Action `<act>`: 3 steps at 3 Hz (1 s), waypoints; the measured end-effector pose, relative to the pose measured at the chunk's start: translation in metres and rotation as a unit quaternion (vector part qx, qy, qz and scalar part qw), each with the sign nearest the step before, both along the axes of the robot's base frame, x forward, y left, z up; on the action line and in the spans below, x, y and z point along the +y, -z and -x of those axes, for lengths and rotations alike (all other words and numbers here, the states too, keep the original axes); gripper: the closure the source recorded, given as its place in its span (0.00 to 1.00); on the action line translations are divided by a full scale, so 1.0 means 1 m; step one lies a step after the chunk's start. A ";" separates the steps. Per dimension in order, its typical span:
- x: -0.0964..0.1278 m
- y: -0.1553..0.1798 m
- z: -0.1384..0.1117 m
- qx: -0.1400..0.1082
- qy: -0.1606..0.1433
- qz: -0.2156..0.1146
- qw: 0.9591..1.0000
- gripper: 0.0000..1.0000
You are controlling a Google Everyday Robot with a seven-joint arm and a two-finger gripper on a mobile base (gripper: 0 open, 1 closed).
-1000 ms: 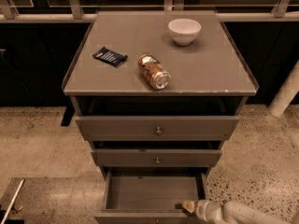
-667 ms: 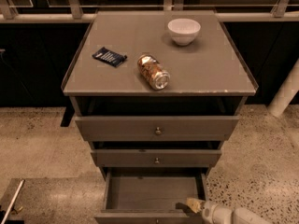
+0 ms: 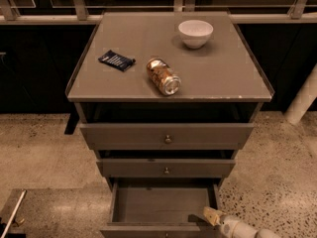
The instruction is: Open bottom drawer
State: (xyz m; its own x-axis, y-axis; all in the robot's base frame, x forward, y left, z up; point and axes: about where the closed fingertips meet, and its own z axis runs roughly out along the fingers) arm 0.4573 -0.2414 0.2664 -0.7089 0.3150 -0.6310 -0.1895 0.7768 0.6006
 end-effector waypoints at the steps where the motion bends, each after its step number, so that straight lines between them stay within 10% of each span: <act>1: 0.000 0.000 0.000 0.000 0.000 0.000 1.000 0.34; 3: 0.000 0.000 0.000 0.000 0.000 0.000 1.000 0.00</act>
Offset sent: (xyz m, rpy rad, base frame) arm 0.0000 0.0000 0.0000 0.0000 0.0000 0.0000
